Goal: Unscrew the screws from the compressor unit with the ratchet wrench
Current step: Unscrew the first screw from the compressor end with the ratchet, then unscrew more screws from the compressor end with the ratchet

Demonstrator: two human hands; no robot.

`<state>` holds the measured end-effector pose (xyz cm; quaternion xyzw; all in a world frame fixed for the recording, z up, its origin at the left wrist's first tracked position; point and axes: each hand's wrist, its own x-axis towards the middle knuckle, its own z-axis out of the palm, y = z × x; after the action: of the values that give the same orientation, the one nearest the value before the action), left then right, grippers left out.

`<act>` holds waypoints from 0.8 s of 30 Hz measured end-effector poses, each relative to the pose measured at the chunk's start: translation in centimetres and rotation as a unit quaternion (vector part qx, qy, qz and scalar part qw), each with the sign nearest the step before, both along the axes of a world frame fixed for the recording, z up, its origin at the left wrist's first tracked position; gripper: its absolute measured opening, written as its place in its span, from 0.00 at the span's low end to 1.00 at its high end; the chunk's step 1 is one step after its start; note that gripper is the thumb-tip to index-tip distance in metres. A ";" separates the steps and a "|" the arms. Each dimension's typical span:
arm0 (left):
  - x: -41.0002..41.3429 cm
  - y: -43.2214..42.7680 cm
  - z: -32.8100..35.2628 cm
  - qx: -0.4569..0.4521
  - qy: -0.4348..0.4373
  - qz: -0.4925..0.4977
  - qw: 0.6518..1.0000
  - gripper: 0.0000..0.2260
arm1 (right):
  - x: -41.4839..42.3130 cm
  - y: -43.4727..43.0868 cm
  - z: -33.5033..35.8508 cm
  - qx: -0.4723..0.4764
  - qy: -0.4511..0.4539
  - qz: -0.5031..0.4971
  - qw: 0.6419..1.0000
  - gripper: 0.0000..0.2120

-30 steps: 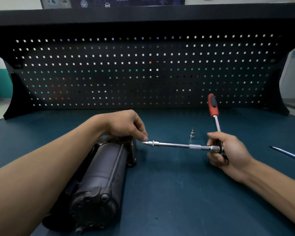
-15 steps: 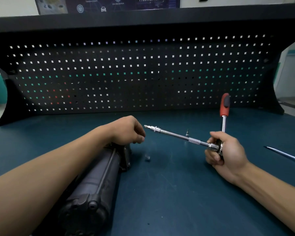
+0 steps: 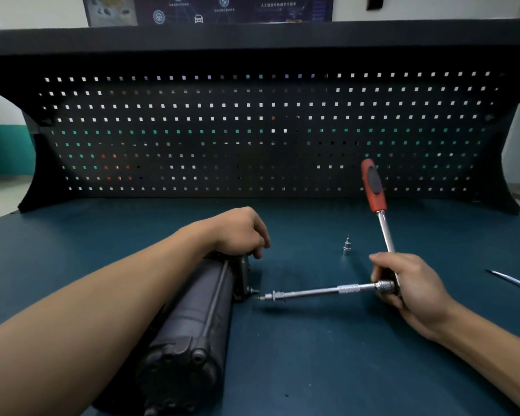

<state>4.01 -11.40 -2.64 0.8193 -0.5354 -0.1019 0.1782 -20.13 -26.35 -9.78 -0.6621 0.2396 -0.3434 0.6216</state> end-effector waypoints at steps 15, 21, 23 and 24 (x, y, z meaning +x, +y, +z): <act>2.4 1.8 0.2 0.059 -0.002 0.067 0.996 0.25 | 0.5 -0.8 0.3 0.071 -0.062 -0.033 0.995 0.17; 0.5 2.1 2.0 0.105 -0.122 -0.019 0.987 0.10 | 0.5 -1.9 -0.1 0.137 -0.149 -0.041 0.978 0.21; -1.4 0.9 2.8 0.176 -0.174 -0.058 0.967 0.13 | 0.4 -2.0 -0.1 0.176 -0.191 -0.041 0.965 0.23; -2.3 0.1 2.9 0.222 -0.194 -0.076 0.952 0.13 | 0.3 -2.0 -0.1 0.193 -0.205 -0.042 0.959 0.23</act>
<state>1.76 -11.28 0.23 0.7989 -0.5843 -0.0705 -0.1239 -19.80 -28.38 -9.83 -0.4343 0.1962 -0.4452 0.7581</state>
